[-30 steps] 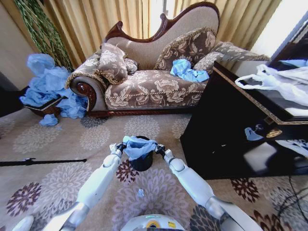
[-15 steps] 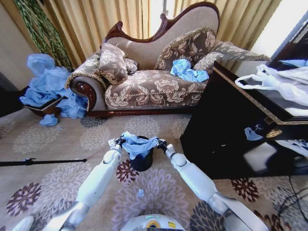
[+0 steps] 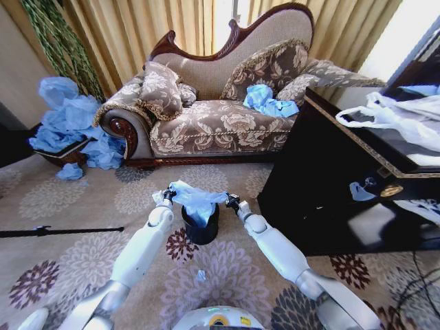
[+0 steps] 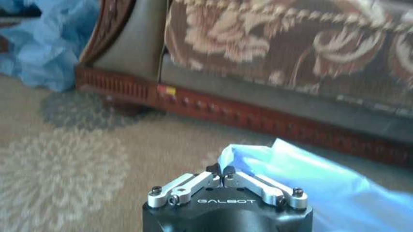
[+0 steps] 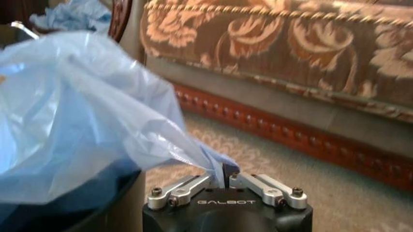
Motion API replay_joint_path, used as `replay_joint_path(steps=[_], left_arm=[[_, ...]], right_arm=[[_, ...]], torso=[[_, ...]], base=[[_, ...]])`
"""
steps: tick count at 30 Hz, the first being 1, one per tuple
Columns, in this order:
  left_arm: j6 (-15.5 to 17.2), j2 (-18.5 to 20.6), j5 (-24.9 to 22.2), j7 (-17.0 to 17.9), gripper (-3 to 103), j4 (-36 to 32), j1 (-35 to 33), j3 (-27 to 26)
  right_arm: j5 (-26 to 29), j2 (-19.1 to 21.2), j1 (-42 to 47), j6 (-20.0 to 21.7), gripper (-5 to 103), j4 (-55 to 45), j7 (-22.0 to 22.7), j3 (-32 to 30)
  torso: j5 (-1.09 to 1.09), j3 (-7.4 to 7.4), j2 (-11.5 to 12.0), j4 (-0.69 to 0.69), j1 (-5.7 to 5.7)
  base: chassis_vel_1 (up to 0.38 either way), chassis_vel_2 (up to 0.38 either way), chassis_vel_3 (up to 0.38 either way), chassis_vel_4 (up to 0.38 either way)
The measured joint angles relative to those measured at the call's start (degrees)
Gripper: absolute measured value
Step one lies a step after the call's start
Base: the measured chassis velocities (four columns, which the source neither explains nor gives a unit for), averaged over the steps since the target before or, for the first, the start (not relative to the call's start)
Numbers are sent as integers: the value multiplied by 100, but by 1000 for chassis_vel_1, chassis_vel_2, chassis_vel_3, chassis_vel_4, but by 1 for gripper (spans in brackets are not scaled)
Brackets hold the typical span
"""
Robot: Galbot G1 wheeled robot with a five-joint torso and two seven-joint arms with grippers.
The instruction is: Place a garbage bag over the trash bin.
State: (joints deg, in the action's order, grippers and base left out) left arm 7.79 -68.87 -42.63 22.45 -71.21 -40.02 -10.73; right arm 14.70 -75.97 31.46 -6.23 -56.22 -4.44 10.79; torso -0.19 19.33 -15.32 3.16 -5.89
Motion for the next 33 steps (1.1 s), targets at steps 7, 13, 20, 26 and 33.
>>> replay_joint_path(steps=[7,13,20,26,33], left_arm=[[54,-212,95,-148,0,649,21,-20],[119,-281,166,-327,0,936,0,-41],[262,-210,178,-463,0,509,-407,-47],[414,-137,184,-481,0,-79,-978,-73],[441,-138,305,-434,0,-631,-1615,-172]], right_arm=[[-141,-160,-21,-113,0,444,-183,-42],[-323,-270,-53,-311,0,801,-420,-135],[-367,-164,72,-485,0,861,-728,-173],[-319,107,250,-519,0,526,-853,-101],[-282,343,553,-538,0,109,-901,-51]], torso=[[0,0,0,0,0],[0,0,0,1,0],[1,0,0,0,0],[1,0,0,-2,0],[-1,-1,0,1,1]], base=[[0,0,0,0],[0,0,0,0],[0,0,0,0],[0,0,0,0],[0,0,0,0]])
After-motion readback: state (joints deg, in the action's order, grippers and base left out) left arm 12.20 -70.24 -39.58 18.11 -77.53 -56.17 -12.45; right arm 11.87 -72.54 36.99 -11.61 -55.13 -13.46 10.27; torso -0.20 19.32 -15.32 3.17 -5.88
